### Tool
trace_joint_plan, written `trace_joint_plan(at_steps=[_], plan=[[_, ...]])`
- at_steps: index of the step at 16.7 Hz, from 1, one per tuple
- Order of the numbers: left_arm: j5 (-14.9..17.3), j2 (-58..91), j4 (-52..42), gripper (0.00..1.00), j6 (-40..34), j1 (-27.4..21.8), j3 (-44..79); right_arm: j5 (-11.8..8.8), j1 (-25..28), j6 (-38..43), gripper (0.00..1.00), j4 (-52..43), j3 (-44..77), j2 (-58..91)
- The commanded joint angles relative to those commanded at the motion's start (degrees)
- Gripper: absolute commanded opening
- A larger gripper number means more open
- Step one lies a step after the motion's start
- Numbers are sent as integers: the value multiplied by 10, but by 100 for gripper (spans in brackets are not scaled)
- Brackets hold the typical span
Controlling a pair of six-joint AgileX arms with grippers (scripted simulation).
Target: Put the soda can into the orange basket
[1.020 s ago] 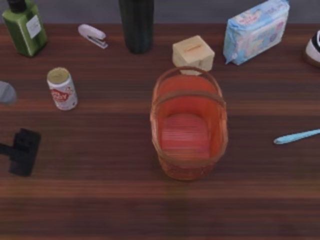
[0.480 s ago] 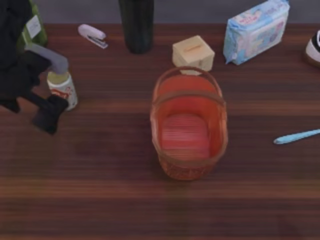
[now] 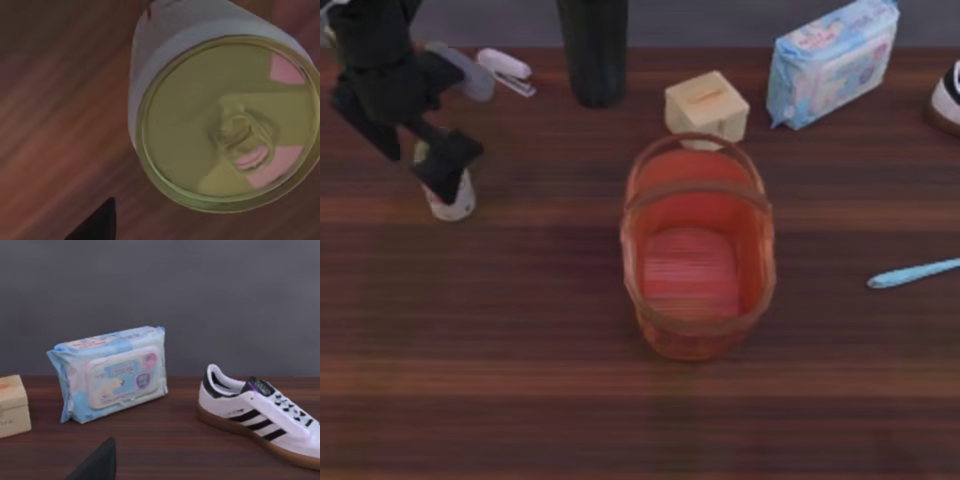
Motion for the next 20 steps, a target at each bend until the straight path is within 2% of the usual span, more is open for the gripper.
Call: trace_joint_plan(at_steps=[3, 6, 13, 20], plan=[[-7, 48, -14, 100, 18, 1, 86, 0, 0, 0, 100, 0, 0, 0], [-9, 65, -18, 100, 25, 2, 118, 0, 0, 0, 100, 0, 0, 0], [-9, 63, -8, 100, 24, 2, 107, 0, 0, 0, 100, 0, 0, 0], [-9, 69, 91, 100, 25, 3, 13, 0, 0, 0, 100, 0, 0, 0]])
